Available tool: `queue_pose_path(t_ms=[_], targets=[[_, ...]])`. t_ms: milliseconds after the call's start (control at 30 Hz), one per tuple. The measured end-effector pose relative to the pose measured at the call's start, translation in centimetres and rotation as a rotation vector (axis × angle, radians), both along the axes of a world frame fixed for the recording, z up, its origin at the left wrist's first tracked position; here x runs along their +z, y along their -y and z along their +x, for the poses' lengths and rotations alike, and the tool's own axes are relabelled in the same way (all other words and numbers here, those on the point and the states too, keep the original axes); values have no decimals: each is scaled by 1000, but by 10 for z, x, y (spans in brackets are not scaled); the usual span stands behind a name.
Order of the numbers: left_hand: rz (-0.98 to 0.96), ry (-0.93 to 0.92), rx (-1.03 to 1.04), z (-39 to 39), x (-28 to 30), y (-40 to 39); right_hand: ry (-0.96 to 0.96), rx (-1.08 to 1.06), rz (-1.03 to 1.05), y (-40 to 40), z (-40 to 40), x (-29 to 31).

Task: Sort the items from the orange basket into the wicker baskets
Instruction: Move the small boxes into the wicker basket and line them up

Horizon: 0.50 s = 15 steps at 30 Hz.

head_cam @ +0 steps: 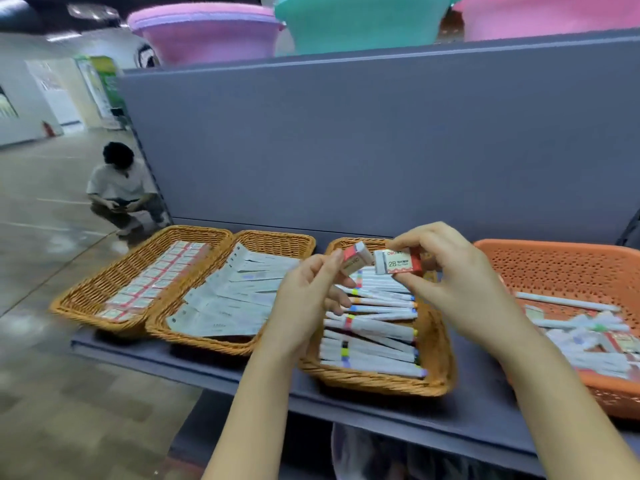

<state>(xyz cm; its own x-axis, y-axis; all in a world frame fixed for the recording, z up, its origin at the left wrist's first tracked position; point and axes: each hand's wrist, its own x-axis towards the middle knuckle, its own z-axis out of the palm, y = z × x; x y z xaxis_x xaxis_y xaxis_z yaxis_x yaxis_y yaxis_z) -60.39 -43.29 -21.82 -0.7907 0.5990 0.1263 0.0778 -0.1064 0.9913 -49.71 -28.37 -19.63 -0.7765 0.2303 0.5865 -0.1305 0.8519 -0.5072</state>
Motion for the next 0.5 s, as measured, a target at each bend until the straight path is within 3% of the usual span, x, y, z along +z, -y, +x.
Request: queue_pose_path(t_ms=[500], targets=[[-87,175,-395,-117,3,151,36,-2,-45,151,-113,0]])
